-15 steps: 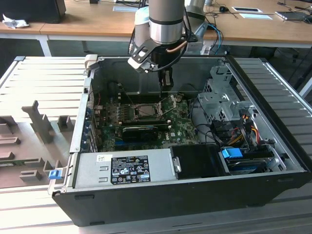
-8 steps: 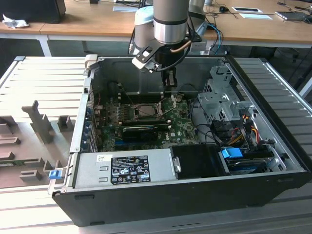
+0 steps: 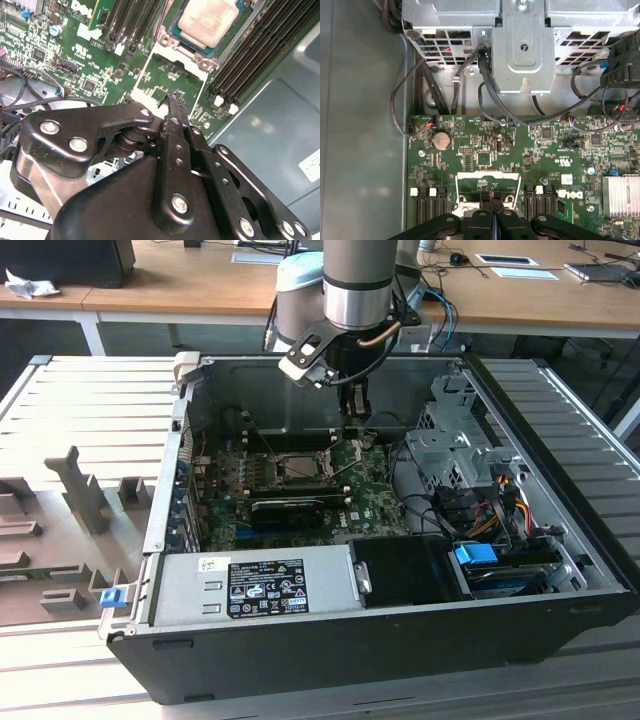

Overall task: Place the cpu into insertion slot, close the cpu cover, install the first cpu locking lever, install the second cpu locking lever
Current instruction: 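Close the cpu cover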

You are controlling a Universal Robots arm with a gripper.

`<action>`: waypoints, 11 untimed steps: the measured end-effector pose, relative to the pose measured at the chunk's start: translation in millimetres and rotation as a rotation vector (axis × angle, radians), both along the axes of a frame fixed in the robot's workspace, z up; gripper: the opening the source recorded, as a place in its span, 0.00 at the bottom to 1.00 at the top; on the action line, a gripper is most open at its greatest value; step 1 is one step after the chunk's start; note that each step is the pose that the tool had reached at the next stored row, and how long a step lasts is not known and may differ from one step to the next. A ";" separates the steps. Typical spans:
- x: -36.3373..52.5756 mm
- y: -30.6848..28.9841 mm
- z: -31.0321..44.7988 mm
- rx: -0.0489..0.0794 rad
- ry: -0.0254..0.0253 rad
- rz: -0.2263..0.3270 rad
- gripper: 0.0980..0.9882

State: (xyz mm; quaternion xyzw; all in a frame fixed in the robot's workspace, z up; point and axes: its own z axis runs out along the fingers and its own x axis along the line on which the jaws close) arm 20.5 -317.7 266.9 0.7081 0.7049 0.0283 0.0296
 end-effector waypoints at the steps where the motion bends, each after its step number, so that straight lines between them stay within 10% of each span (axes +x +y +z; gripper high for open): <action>1: 2.0 0.0 0.0 0.000 0.0000 0.000 0.01; 11: 13.5 0.2 0.0 0.000 0.0000 0.002 0.01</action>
